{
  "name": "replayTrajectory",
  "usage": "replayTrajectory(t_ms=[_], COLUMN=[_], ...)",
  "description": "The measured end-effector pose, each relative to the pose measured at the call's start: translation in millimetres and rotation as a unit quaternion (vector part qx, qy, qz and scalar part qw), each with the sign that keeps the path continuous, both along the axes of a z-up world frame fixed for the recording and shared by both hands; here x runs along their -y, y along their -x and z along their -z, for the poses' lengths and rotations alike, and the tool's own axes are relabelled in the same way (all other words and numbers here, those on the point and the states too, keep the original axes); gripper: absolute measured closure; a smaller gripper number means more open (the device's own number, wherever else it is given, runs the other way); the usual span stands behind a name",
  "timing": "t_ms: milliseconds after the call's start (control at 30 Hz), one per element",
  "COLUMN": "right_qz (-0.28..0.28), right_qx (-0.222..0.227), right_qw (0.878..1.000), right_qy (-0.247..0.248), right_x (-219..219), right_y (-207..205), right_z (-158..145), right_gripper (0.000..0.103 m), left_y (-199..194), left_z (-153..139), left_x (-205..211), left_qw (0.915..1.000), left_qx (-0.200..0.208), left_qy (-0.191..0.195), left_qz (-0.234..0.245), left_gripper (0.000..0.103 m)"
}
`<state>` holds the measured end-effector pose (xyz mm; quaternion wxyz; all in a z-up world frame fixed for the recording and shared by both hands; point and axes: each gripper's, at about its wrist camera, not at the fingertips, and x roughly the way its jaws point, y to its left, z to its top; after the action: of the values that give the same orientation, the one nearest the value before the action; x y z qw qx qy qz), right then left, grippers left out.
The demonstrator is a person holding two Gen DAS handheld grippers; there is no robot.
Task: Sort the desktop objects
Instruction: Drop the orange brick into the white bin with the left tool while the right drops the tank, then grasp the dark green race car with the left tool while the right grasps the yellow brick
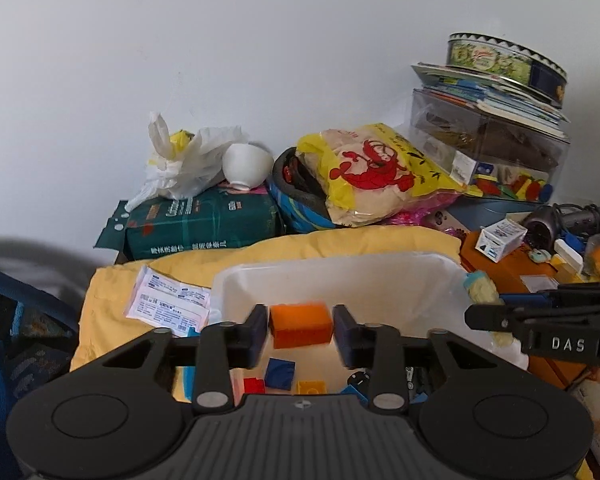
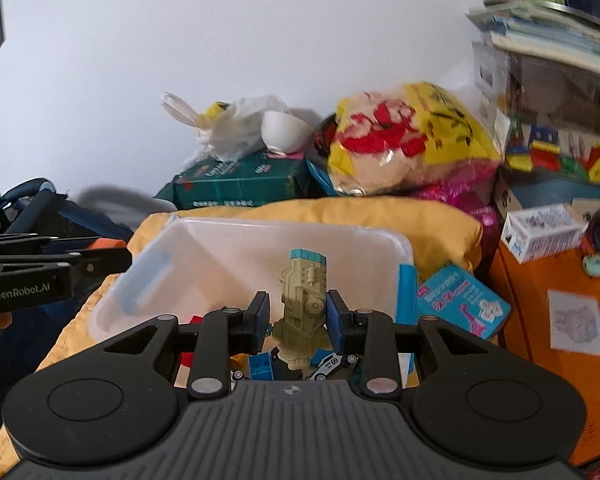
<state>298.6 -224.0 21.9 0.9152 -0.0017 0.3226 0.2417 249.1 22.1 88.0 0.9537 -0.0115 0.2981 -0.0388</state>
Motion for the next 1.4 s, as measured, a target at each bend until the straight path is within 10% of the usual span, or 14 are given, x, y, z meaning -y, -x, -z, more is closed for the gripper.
replayTrajectory(t_ms=[100,400,667,900,1067,1400], right_qz=[0.01,-0.007,-0.077,-0.142,-0.139,-0.07], right_qx=[0.001,0.036,0.006,-0.058,-0.058,-0.041], right_qw=[1.0,0.999,0.997,0.986,0.986,0.996], right_qy=[0.003,-0.013,0.029,0.062,0.075,0.041], right_x=[1,26,27,-17,-28,19], right_y=[-4,37,126,169,170,158], right_z=[4,-1,52,102,112,97], right_gripper=[0.04,0.035,0.035,0.039,0.073,0.073], left_y=[-4,50,134,169,183,194], left_z=[7,26,68,94,100,134], left_x=[-4,-14,-10,-14,-12,11], left_qw=[0.9998,0.9999,0.9999,0.9988,0.9987,0.9959], left_qx=[-0.004,0.011,-0.005,-0.039,-0.047,-0.086], left_qy=[-0.009,-0.007,0.001,0.002,-0.009,-0.014], left_qz=[-0.015,-0.003,-0.009,-0.028,-0.016,0.023], left_gripper=[0.044,0.043,0.042,0.042,0.042,0.042])
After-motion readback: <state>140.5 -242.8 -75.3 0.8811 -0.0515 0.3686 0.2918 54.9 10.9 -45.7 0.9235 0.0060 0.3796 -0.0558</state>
